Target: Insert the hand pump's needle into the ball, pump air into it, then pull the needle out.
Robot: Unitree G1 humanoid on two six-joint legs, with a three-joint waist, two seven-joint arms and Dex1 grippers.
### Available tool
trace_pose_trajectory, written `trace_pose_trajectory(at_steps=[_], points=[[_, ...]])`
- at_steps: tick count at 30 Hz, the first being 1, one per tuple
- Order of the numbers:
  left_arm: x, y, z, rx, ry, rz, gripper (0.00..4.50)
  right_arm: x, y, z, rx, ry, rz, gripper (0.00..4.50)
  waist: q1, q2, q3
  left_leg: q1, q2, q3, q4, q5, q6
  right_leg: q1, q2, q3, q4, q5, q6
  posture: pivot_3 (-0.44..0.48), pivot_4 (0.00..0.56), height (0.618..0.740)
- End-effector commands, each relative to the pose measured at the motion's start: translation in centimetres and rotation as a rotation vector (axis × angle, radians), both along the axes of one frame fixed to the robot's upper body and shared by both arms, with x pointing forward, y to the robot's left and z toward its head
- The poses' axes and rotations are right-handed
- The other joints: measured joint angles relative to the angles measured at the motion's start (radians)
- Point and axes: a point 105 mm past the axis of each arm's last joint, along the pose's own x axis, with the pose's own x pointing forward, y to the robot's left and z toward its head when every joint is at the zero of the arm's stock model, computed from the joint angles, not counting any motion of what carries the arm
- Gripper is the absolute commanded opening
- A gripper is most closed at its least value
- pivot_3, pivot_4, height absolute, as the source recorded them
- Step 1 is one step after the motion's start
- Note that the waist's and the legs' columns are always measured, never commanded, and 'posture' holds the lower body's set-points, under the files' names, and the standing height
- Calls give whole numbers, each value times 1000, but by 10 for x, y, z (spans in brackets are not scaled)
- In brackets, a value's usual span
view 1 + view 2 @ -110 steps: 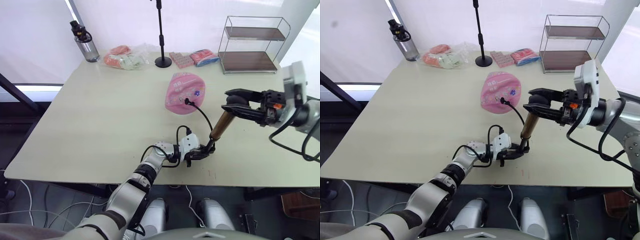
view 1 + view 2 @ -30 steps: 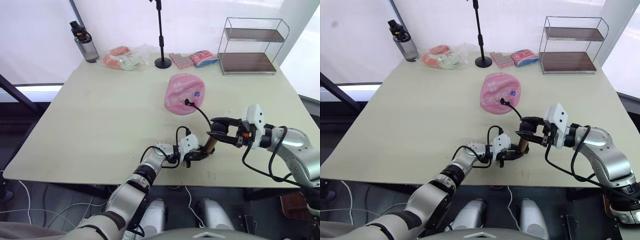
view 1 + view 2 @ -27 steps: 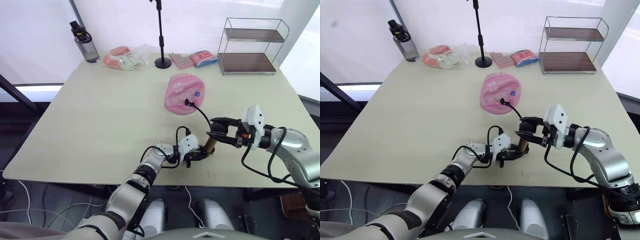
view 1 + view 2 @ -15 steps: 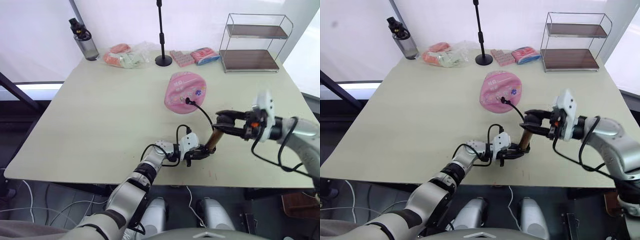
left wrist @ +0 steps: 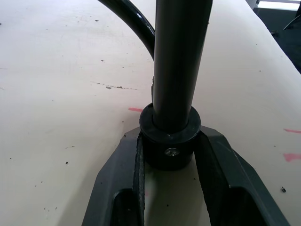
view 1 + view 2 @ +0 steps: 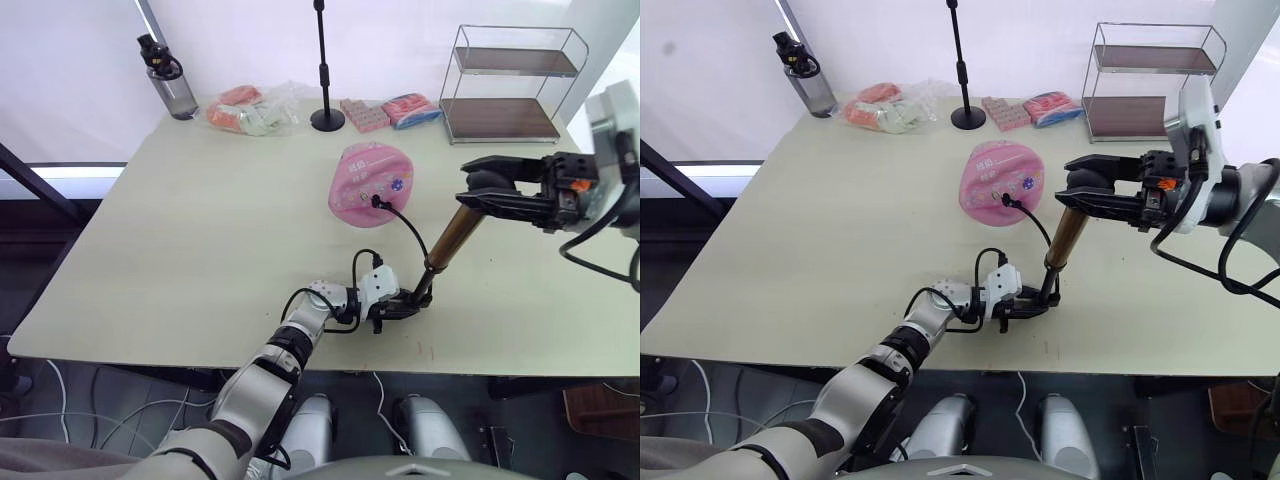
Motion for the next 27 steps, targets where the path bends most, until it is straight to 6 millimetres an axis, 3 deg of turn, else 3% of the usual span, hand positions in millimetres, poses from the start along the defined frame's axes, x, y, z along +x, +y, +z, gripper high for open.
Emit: trace_pose_trajectory(at_steps=[1,3,8,21,25,27], points=[[-23,30,-51,147,188,46,1087,-6,-3,21,59,-56,12,1796,0,0,0,0,0,0,0,0,0,0,0,0,0,0,0,0,150,731],[-23,30,-51,147,190,47,1087,-6,-1,16,46,-40,16,1796,0,0,0,0,0,0,0,0,0,0,0,0,0,0,0,0,150,731],[-24,32,-51,149,193,44,1087,5,0,-29,-40,64,-20,1796,-1,-1,-2,0,0,0,0,0,0,0,0,0,0,0,0,0,150,731],[-25,33,-52,154,192,38,1087,20,9,-160,-218,166,-87,1796,-5,-9,-10,11,2,1,-4,0,0,9,1,0,0,-2,-1,0,150,731],[-25,34,-52,156,194,40,1087,22,10,-180,-240,170,-107,1796,-6,-9,-11,13,2,0,-4,0,0,9,2,0,0,-2,-2,0,150,731],[-25,34,-52,157,194,40,1087,22,12,-179,-235,158,-100,1796,-6,-9,-13,13,2,1,-4,0,0,10,2,0,0,-2,-2,0,150,731]])
